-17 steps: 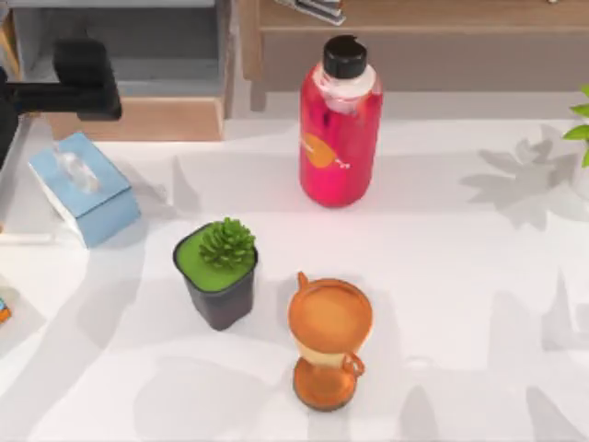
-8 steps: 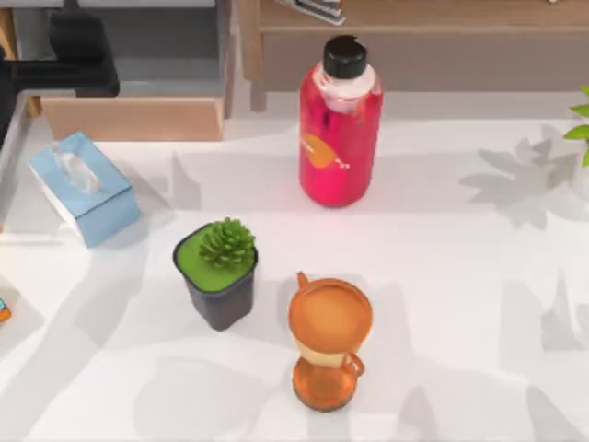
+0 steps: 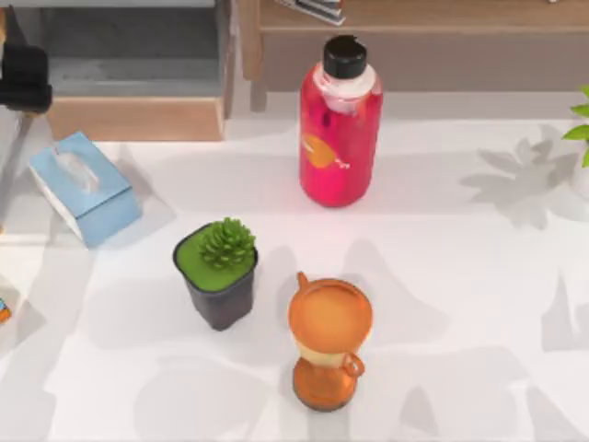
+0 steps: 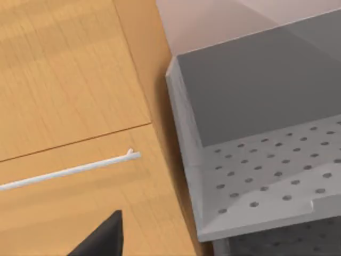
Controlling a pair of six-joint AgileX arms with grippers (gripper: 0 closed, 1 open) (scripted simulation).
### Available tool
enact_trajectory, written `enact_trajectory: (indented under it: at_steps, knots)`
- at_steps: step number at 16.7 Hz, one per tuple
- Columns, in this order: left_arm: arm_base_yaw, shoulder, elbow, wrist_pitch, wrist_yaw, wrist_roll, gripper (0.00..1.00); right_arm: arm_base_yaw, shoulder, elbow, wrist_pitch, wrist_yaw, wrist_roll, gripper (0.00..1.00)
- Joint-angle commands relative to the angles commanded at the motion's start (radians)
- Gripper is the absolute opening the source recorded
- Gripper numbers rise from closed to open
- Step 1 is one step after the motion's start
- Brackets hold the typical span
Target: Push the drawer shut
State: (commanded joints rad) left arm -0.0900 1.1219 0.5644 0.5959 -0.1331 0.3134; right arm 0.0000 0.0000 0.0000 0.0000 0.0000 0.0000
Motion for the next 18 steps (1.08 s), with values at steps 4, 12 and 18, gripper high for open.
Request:
enact_trajectory:
  at_steps: [4,12,18]
  knots:
    - [0.249,0.136,-0.068,0.231,0.220,0.262,1.00,0.000,0.000,0.000,0.000,0.000,0.000,1.00]
    - [0.694,0.504,-0.163,0.694,0.651,0.863,1.00,0.000,0.000,0.000,0.000,0.000,0.000,1.00]
    - [0.806,0.795,-0.141,0.904,0.855,1.204,1.00,0.000,0.000,0.000,0.000,0.000,0.000,1.00]
